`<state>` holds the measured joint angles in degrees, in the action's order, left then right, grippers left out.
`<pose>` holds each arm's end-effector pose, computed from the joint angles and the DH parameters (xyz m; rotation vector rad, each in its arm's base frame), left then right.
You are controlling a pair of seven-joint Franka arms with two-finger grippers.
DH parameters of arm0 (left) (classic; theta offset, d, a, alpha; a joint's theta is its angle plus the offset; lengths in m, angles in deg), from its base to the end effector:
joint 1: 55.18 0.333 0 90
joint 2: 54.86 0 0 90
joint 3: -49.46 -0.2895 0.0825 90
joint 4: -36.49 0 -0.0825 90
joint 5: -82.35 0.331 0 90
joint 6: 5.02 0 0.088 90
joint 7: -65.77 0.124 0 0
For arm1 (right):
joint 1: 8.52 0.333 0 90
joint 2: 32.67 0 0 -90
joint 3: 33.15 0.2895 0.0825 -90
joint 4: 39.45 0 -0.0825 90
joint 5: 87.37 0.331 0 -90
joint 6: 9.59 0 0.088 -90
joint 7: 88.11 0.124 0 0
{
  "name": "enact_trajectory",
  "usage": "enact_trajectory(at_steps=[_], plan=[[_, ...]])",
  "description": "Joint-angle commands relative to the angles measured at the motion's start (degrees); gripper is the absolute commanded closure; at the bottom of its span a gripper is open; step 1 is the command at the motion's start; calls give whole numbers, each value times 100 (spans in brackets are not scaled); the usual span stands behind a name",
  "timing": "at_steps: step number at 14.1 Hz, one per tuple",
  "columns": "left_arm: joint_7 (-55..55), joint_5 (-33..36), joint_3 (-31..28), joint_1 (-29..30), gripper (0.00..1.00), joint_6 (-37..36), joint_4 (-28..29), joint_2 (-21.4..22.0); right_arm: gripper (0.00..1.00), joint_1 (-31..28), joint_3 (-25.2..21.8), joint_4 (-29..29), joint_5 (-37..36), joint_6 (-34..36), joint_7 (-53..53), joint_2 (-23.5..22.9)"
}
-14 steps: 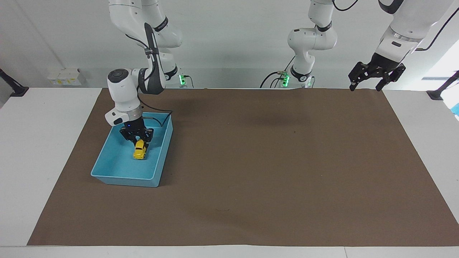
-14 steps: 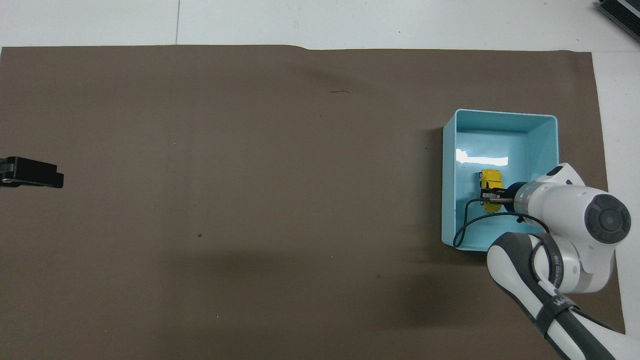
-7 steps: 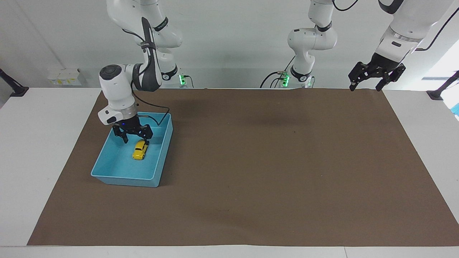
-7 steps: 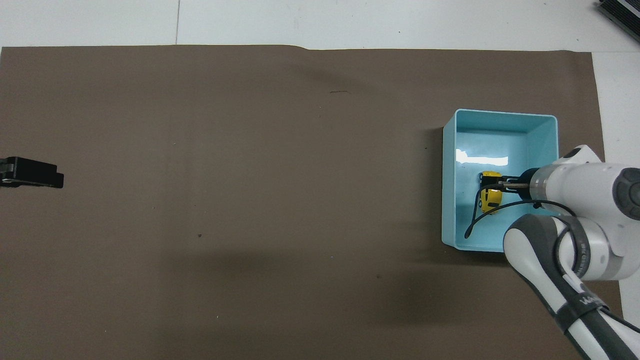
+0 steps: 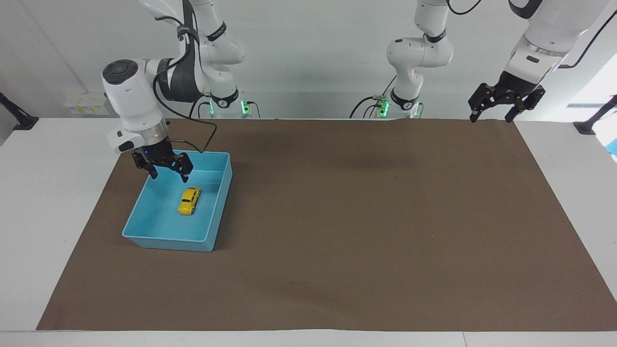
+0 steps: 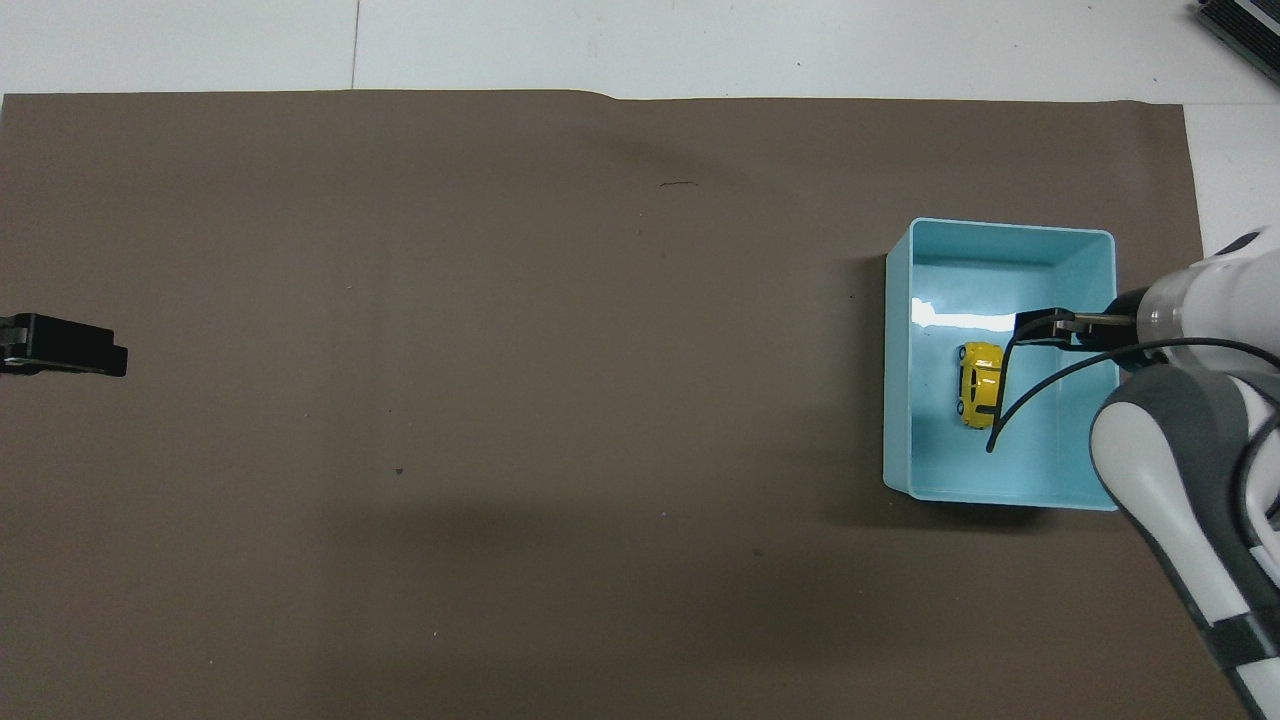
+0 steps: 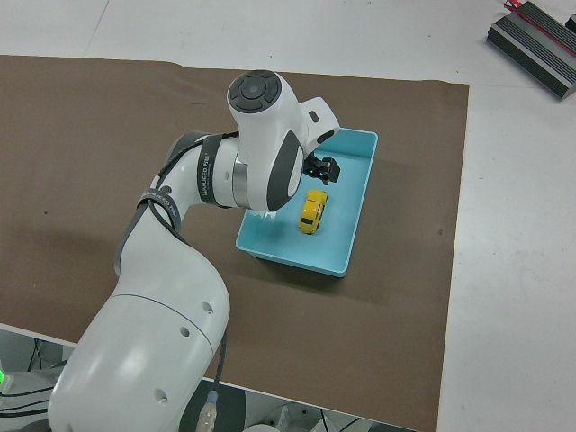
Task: Wind up and store yellow beetle car
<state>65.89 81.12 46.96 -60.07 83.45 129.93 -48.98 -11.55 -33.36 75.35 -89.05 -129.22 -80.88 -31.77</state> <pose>0.4691 -0.0212 0.6034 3.1145 -0.0697 0.0238 0.5130 -0.0309 0.4505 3.1038 -0.2637 0.1572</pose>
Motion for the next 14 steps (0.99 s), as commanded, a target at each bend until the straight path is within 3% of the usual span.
enact_trajectory(at_steps=[1,10,14], plan=[[-30,-27,22,49,0,-120,-80,10,0,-58,22,-764,28,913,113,-28],[-30,-27,22,49,0,-120,-80,10,0,-23,48,-2707,89,3400,130,-107],[-30,-27,22,49,0,-120,-80,10,0,-67,74,-2990,150,3536,78,-134]])
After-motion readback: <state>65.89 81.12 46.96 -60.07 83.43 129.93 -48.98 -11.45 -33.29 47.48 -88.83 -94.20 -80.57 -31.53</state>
